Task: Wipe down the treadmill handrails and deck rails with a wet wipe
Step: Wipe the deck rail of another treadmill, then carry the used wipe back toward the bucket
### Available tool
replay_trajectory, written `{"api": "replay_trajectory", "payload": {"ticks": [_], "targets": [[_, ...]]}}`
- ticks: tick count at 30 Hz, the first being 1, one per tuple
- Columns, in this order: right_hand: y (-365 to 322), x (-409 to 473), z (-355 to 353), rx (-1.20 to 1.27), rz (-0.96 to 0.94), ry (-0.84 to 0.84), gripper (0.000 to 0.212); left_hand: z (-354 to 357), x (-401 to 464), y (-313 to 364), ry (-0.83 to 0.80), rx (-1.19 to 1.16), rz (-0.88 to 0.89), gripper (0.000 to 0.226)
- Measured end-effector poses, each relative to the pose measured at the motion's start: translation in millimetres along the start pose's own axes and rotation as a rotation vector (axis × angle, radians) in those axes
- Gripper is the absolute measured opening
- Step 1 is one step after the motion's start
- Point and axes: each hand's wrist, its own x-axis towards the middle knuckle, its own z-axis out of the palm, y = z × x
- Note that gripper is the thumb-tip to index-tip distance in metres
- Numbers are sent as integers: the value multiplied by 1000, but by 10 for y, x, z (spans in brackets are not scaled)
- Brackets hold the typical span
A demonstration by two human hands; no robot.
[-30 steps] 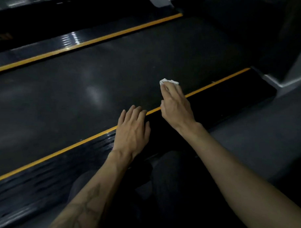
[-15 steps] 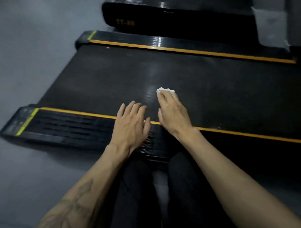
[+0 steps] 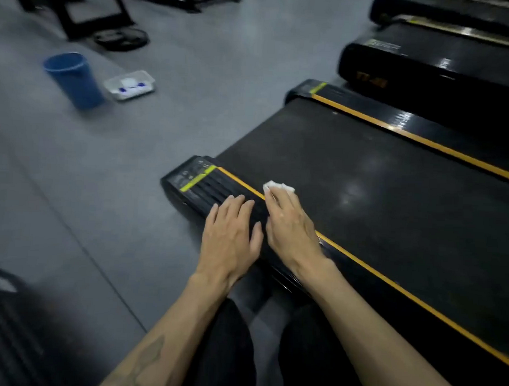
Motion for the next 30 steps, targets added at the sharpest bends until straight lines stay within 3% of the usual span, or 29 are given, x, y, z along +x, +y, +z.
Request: {"api": "replay_trajectory", "payload": {"ticks": [9, 11, 14, 19, 30], "targets": [[-631, 1135, 1167, 294, -245, -211, 65, -92, 194, -1525, 5, 155, -353, 52], [-744, 1380, 1378, 302, -373, -202, 56, -87, 262, -1761, -33, 188, -429, 54], [-870, 1710, 1510, 336, -479, -83, 24, -161, 373, -2012, -110, 268, -502, 59], [-1080, 2146, 1271, 415, -546, -130, 50, -538, 513, -2142, -163, 275, -617, 62], [-1639, 2807, -160, 361, -587, -192, 29, -1979, 963, -1570, -134, 192, -729, 62]]}}
